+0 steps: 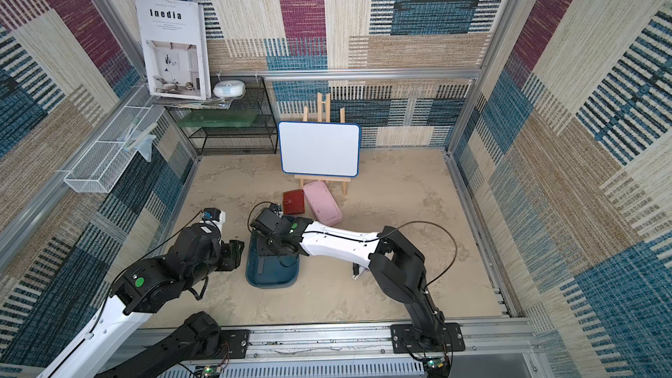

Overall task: Put the usb flash drive into the storage box
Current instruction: Place the USB flash in the storage box, then pick up the USB flash from the center of the board.

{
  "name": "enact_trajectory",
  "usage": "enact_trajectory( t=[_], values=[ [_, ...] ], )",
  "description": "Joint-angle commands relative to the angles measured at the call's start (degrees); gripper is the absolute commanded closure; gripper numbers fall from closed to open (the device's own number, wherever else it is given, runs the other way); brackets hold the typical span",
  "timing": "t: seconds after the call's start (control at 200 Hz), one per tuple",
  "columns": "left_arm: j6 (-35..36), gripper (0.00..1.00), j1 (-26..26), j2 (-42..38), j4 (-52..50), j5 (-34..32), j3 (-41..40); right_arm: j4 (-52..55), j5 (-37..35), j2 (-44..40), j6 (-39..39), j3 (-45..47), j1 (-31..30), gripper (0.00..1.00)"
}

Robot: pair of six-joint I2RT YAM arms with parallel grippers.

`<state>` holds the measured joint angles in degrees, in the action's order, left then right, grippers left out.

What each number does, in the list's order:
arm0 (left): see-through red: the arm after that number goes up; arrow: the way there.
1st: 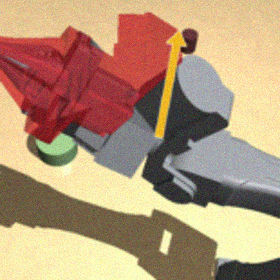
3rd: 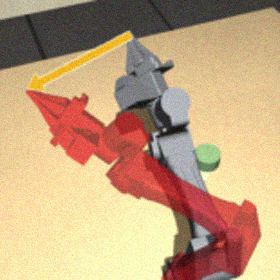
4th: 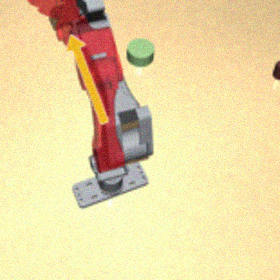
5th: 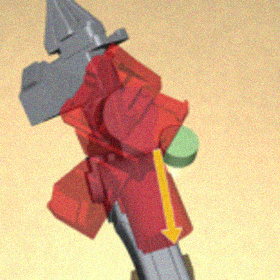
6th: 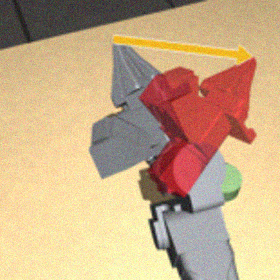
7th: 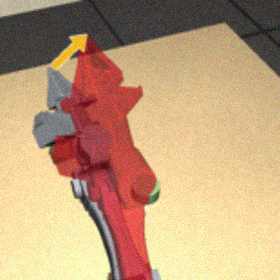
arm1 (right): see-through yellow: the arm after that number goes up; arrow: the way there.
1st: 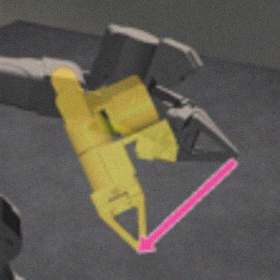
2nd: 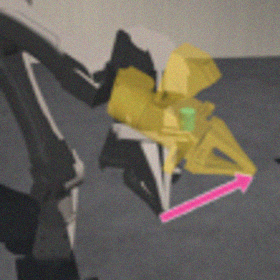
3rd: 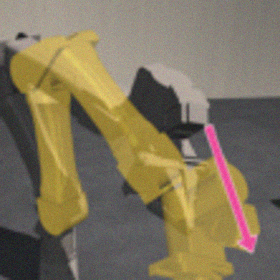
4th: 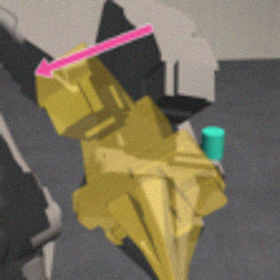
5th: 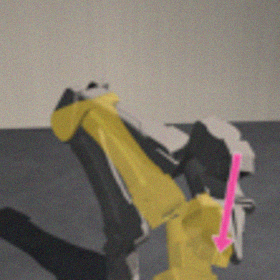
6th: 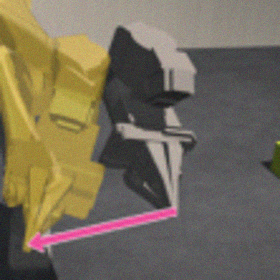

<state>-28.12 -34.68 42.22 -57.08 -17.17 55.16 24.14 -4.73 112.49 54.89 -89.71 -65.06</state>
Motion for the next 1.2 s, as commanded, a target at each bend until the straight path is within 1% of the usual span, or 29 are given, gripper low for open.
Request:
enact_trajectory(
  t=[0.0, 0.14, 0.25, 0.396, 0.441, 0.521, 0.576, 0.621, 0.656, 0.706, 0.826, 0.896, 0.972, 1.087, 1.192],
  values=[
    [-0.18, 0.36, 0.05, 0.50, -0.91, -0.06, 0.04, 1.75, -6.58, -7.31, 0.39, 6.68, 1.21, 0.56],
    [0.11, 0.36, 0.01, 1.03, -0.63, 1.18, 0.06, 1.44, -12.18, -20.74, -2.58, 18.27, 6.29, 0.54],
    [1.62, 0.38, -0.30, 1.09, 1.20, 5.33, -0.51, -2.12, -13.84, -32.53, -7.88, 30.18, 14.48, 0.53],
    [3.28, 0.42, -0.56, 3.08, 3.67, 12.13, -1.00, -6.71, -17.68, -46.07, -14.85, 44.87, 28.04, 0.50],
    [3.47, 0.43, -0.75, 4.55, 4.12, 14.44, -0.64, -8.67, -18.51, -49.01, -16.67, 48.73, 31.77, 0.48],
    [1.59, 0.46, -1.62, 8.04, 5.47, 18.73, -0.44, -11.64, -16.90, -52.09, -18.69, 53.74, 38.30, 0.47],
    [-1.14, 0.47, -3.95, 10.36, 7.81, 20.04, -0.91, -13.59, -17.09, -52.95, -19.36, 56.43, 41.17, 0.47],
    [-3.43, 0.47, -7.35, 12.47, 9.50, 18.69, -0.69, -14.90, -18.65, -53.08, -19.52, 58.17, 42.56, 0.46],
    [-5.11, 0.47, -10.54, 14.42, 10.68, 16.74, -0.22, -14.49, -20.02, -53.07, -17.88, 58.90, 43.55, 0.46],
    [-7.95, 0.47, -14.06, 17.78, 12.84, 15.39, 0.59, -15.70, -20.14, -53.07, -17.42, 60.12, 44.39, 0.46],
    [-13.01, 0.47, -19.54, 27.33, 21.31, 17.81, 1.58, -18.08, -23.03, -53.51, -15.89, 63.97, 44.74, 0.45],
    [-14.80, 0.47, -21.91, 34.26, 24.18, 17.43, 3.46, -18.86, -24.37, -54.58, -14.38, 66.31, 44.75, 0.45],
    [-15.63, 0.47, -23.75, 42.14, 25.37, 17.36, 7.54, -18.95, -25.33, -56.80, -14.20, 67.10, 44.84, 0.45],
    [-15.58, 0.48, -25.94, 53.36, 25.40, 18.24, 15.26, -19.47, -26.36, -59.88, -13.60, 68.73, 44.94, 0.44],
    [-15.82, 0.50, -26.68, 61.43, 24.05, 18.75, 21.18, -19.73, -26.29, -61.66, -13.32, 69.56, 44.93, 0.44]
  ],
)
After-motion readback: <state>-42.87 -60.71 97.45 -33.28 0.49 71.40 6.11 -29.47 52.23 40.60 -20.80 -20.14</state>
